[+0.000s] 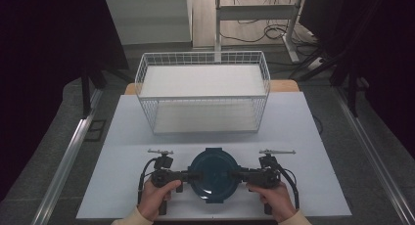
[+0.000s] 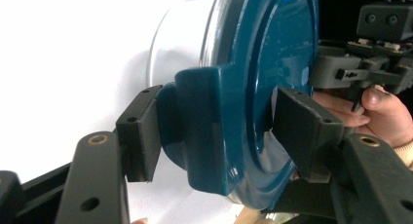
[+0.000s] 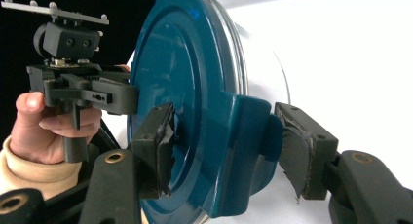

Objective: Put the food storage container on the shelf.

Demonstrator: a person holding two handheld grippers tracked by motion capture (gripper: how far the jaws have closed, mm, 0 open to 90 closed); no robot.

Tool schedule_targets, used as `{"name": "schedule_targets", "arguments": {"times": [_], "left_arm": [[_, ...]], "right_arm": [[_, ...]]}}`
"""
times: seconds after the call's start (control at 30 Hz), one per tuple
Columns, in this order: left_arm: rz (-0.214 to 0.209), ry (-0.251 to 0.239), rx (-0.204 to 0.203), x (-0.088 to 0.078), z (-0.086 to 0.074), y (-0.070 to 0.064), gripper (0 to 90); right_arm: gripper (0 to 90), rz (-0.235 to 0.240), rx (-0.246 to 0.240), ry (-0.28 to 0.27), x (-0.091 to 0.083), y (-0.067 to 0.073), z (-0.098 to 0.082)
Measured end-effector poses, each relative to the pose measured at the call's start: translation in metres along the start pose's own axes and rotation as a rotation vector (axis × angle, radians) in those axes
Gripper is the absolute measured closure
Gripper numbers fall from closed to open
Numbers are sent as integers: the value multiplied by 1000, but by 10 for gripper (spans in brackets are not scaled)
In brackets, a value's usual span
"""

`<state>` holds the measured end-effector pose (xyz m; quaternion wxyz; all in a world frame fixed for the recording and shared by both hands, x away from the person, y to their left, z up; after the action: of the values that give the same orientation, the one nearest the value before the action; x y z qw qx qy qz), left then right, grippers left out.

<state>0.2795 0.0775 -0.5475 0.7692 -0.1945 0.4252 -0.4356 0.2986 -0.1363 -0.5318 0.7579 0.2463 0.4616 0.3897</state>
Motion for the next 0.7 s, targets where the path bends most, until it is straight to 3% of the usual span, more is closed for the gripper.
{"name": "schedule_targets", "arguments": {"times": [0.07,0.37,0.7], "left_arm": [[14,-8,23,-2,1,-2,384],[28,-12,58,-6,2,-5,383],[47,-57,126,-14,9,-18,383]], "right_arm": [[446,-3,-10,-12,-1,2,1],[449,2,-57,-18,-2,7,1],[449,11,-126,-50,-9,18,6]]}}
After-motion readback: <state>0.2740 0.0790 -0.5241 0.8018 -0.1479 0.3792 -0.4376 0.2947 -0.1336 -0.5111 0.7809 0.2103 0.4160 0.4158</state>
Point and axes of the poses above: each handheld gripper's, and its own axes: x roughly forward along the jaws, z roughly out of its top, y roughly to its left, the point moved 7 cm from there along x, roughly forward along the jaws, and after that the axes turned 9 degrees about x, right-handed, at the moved point
